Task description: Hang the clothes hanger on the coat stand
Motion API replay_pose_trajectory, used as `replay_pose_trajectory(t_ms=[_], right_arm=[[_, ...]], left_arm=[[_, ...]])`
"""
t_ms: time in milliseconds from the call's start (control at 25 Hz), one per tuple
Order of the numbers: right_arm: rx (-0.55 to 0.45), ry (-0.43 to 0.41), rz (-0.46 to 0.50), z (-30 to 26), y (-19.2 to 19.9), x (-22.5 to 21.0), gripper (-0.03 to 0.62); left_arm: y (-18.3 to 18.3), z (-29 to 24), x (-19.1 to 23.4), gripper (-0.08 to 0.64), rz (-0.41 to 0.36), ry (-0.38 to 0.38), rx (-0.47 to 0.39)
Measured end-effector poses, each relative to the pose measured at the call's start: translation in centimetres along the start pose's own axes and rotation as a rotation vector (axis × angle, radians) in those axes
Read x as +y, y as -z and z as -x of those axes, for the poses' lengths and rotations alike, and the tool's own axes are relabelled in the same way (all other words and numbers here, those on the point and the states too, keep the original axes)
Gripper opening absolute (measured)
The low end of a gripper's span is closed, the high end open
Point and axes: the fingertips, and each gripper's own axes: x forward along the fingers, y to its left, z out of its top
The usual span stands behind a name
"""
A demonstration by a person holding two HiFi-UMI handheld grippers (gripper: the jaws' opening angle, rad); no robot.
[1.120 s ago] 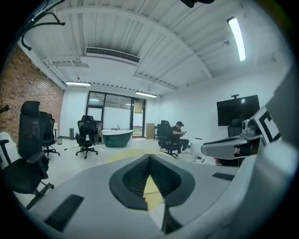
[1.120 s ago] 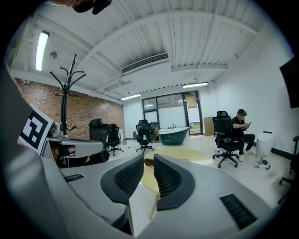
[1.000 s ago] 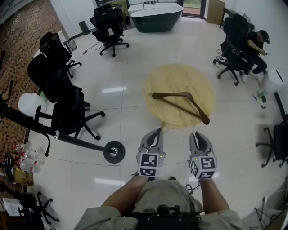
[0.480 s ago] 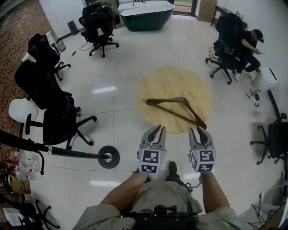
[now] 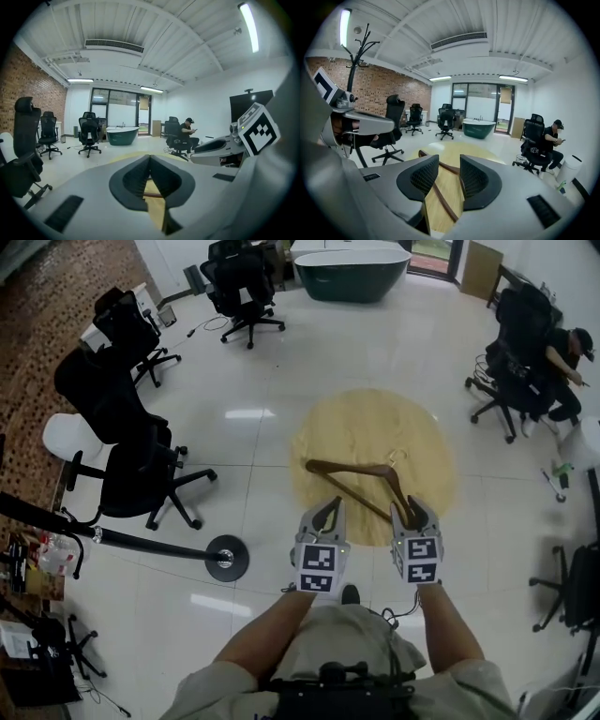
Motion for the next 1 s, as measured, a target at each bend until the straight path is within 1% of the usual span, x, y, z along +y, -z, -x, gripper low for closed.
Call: replay_pose_trajectory(t_ms=[80,120,160,240,400,480,600,640,720,840,1000], right_arm=[[0.016,-0.020,0.024,-2.2,0.3,-1.4,0.127],[0.025,-0.027,0.036,-3.5,0.3,-1.8,0.127],[0.039,-0.032,0.046,-4.9,0.5,-2.0,0.127],[0.076,-0.035,0.057,-7.5,0.9,-2.1,0.146],[0.159,-0.028,0.075,-11.1,3.0,-3.2,0.146],[0.202,-0.028,0.087,-12.9,4.5,-3.6,0.146],[0.261,-0.034,0.103,-16.6,6.2,-3.9,0.147],[0.277,-0.036,0.107,-17.8,6.7,-4.1,0.162],[0.302,-0.040,0.108,-19.9,7.7,-4.6,0.163],[0.331,-0.047,0.111,-22.1,8.7,-5.4,0.163],[0.352,-0.063,0.115,-23.4,9.2,-7.2,0.163]], left_arm=[[0.2,-2.4,-0.2,0.007,0.000,-0.022,0.006],[0.2,-3.5,0.0,0.026,0.001,-0.028,0.008],[0.3,-4.5,0.4,0.028,0.002,-0.030,0.011],[0.5,-6.2,1.6,0.029,0.008,-0.029,0.026],[1.4,-9.0,2.3,0.029,0.005,-0.030,0.062],[2.5,-10.3,2.5,0.029,0.007,-0.033,0.087],[4.5,-12.7,4.2,0.029,0.012,-0.056,0.136],[5.2,-13.7,4.7,0.029,0.016,-0.063,0.148],[6.6,-15.4,5.5,0.029,0.028,-0.072,0.170],[8.0,-17.3,6.3,0.029,0.048,-0.081,0.187],[8.0,-19.6,6.0,0.029,0.061,-0.081,0.190]])
